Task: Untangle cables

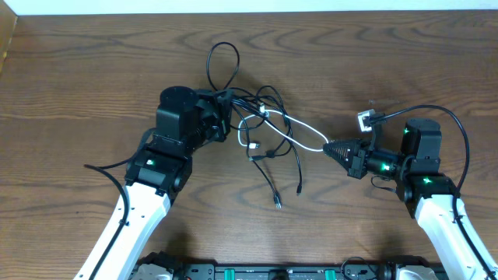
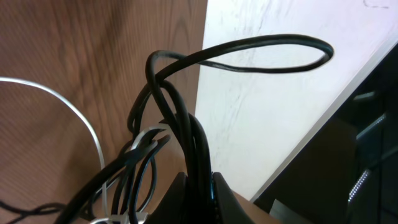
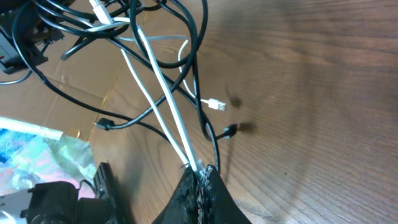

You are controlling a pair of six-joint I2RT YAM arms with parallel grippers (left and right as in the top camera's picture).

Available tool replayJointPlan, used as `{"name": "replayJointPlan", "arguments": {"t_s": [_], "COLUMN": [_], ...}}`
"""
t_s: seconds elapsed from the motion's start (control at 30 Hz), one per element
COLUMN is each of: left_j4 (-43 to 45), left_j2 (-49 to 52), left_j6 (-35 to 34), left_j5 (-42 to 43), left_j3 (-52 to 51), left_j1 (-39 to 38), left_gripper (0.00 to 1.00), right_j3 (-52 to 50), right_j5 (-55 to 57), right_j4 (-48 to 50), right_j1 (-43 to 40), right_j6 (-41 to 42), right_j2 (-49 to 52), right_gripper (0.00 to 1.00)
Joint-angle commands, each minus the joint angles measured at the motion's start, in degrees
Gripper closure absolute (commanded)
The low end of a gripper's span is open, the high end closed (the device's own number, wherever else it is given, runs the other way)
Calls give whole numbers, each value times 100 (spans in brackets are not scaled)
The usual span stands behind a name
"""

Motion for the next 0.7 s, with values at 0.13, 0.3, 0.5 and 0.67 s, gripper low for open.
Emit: {"name": "replayJointPlan", "arguments": {"t_s": [0.13, 0.3, 0.5, 0.67], "left_j4": [79, 79, 98, 103], "left_j2": [-138, -138, -138, -138], "left_j6": [107, 107, 39, -431], "left_j5": [-330, -365, 22, 74], "left_j3": [101, 101, 101, 101], "left_j1": [131, 168, 157, 74], "left_gripper": [93, 93, 92, 93], "right_j3": [35, 35, 35, 35], "right_j5": [186, 232, 157, 162], "right_j4": [-17, -7, 186, 907], "right_j1": [-61, -61, -52, -35], "right_j6": [-94, -94, -33, 1130], "right_j2": [-7, -7, -7, -7], "right_gripper": [99, 99, 82, 28]}}
